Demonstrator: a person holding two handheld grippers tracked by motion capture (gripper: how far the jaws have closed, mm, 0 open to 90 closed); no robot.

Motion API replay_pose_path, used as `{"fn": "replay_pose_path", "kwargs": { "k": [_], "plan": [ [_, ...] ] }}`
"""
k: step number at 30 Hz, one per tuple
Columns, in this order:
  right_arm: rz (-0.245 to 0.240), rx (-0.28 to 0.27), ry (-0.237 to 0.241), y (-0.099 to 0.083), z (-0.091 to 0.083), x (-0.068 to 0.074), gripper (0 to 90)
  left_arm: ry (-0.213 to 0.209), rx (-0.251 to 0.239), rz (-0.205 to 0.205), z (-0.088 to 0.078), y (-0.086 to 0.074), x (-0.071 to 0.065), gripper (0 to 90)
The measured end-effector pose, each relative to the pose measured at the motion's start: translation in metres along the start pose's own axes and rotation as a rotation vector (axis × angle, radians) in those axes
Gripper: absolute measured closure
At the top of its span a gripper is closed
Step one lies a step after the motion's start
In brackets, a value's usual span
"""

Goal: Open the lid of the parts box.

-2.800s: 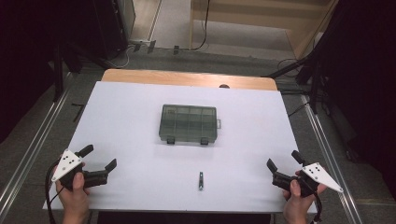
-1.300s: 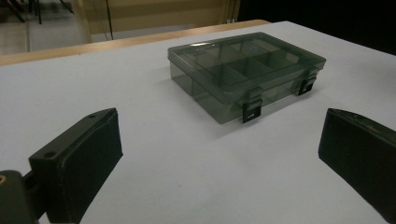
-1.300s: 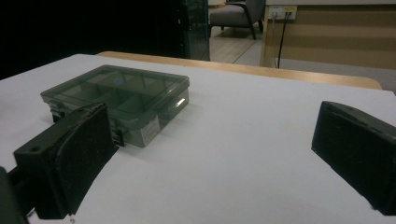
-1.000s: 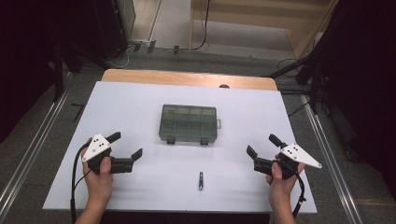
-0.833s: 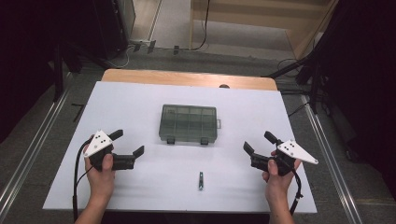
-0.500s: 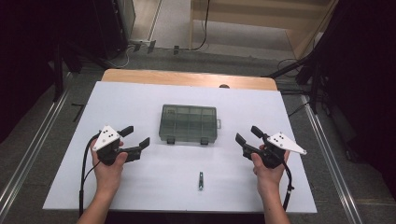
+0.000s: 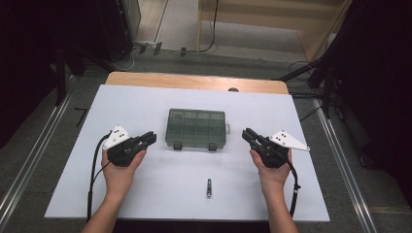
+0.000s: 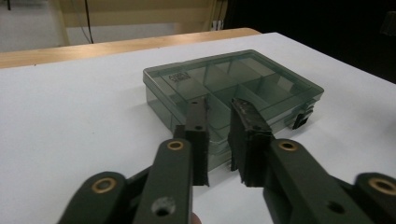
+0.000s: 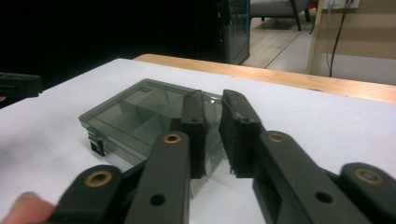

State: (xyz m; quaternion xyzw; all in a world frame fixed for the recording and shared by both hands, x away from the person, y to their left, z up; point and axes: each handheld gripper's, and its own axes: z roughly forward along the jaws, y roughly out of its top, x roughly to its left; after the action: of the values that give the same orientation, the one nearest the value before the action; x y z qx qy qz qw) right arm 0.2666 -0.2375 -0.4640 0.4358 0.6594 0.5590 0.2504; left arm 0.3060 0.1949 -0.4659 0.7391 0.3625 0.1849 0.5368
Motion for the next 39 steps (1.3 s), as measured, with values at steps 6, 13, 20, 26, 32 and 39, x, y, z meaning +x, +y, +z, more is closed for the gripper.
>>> {"fn": "replay_pose_path", "kwargs": {
  "k": [6,13,20,26,32,39],
  "plan": [
    [-0.028,0.036,0.024,0.003,0.015,0.004,89.7,-0.005,0.024,-0.003,0.009,0.003,0.005,90.0],
    [-0.065,0.060,0.026,0.012,0.035,0.005,90.0,-0.006,0.011,-0.014,0.020,0.010,0.014,90.0],
    [-0.082,0.120,0.019,0.006,0.050,0.000,90.0,-0.008,0.024,-0.030,0.034,0.004,0.023,90.0],
    [-0.050,0.170,0.043,0.000,0.057,-0.001,90.0,-0.023,0.084,-0.018,0.038,-0.002,0.026,90.0],
    [-0.066,0.222,0.062,-0.006,0.063,0.005,90.0,-0.049,0.109,-0.007,0.039,-0.004,0.018,90.0],
    [-0.067,0.281,0.067,-0.013,0.068,0.004,90.0,-0.048,0.171,-0.008,0.045,-0.009,0.020,90.0]
  ]
}}
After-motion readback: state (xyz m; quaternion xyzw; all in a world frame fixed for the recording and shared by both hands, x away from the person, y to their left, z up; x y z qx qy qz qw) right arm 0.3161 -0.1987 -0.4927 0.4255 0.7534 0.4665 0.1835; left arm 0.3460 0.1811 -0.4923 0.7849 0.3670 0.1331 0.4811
